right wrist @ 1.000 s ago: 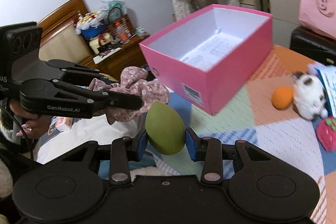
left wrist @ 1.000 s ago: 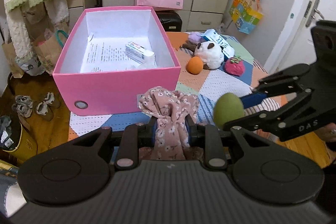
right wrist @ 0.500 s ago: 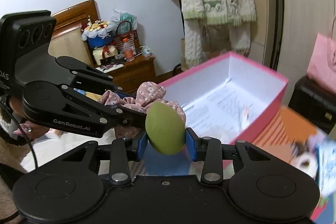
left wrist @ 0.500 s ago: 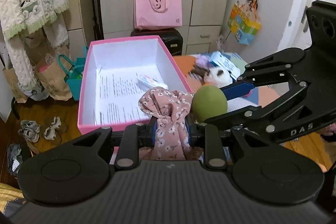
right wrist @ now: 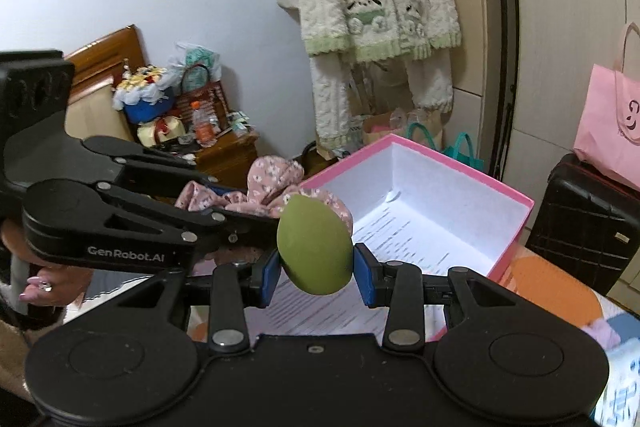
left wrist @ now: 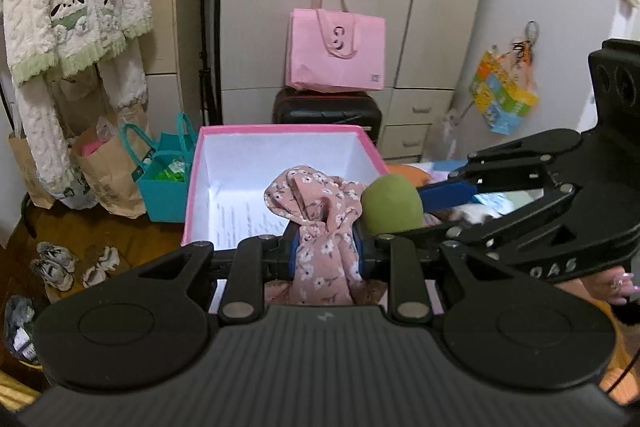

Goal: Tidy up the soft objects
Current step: 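Carry the scrunchie and green sponge over the pink box with both tools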

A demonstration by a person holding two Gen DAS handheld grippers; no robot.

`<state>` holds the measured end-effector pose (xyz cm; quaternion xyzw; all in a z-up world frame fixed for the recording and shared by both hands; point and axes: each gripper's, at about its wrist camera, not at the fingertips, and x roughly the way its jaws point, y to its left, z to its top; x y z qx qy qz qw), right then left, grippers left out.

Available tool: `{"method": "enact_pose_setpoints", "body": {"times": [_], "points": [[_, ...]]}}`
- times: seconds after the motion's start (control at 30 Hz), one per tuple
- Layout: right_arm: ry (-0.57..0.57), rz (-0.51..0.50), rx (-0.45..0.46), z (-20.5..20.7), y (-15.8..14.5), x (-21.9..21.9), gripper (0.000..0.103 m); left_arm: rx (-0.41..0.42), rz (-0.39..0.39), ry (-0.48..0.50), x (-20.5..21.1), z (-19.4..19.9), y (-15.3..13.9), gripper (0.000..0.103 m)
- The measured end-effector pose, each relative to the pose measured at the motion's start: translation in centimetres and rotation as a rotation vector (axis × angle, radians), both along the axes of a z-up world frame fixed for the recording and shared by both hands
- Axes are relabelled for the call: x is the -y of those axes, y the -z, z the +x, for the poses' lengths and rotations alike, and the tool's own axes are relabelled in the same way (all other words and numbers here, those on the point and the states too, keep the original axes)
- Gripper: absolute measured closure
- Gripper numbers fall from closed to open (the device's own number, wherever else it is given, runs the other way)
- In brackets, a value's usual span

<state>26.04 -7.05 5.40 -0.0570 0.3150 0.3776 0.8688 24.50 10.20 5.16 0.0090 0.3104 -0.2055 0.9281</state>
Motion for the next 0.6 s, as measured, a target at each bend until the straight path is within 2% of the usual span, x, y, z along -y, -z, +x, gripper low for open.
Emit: {"method": "enact_pose_setpoints", "body": {"times": [0.07, 0.17, 0.3, 0.4, 0.6], "points": [[-0.005, -0.01, 0.001, 2.0, 1.0, -0.3, 0.058, -0.002, 0.004, -0.034, 0.2, 1.8, 0.5, 0.08], [0.006, 0.023, -0.05, 5.1, 2.0, 0.1, 0.059, 0.019, 0.027, -0.068, 0.6, 4.2, 1.1, 0.083], [0.012, 0.022, -0.07, 7.9, 3.1, 0.4, 0.059, -0.045, -0.001, -0.067, 0.4, 7.7, 2.2, 0.081], [0.014, -0.032, -0.058, 9.1, 4.0, -0.1, 0.059, -0.066, 0.021, -0.063, 0.9, 9.6, 3.2, 0.08], [0.008, -0.169, -0.018, 10.9, 5.6, -1.2, 0.059, -0.1, 0.113, -0.062, 2.5, 12.3, 5.2, 0.08]]}}
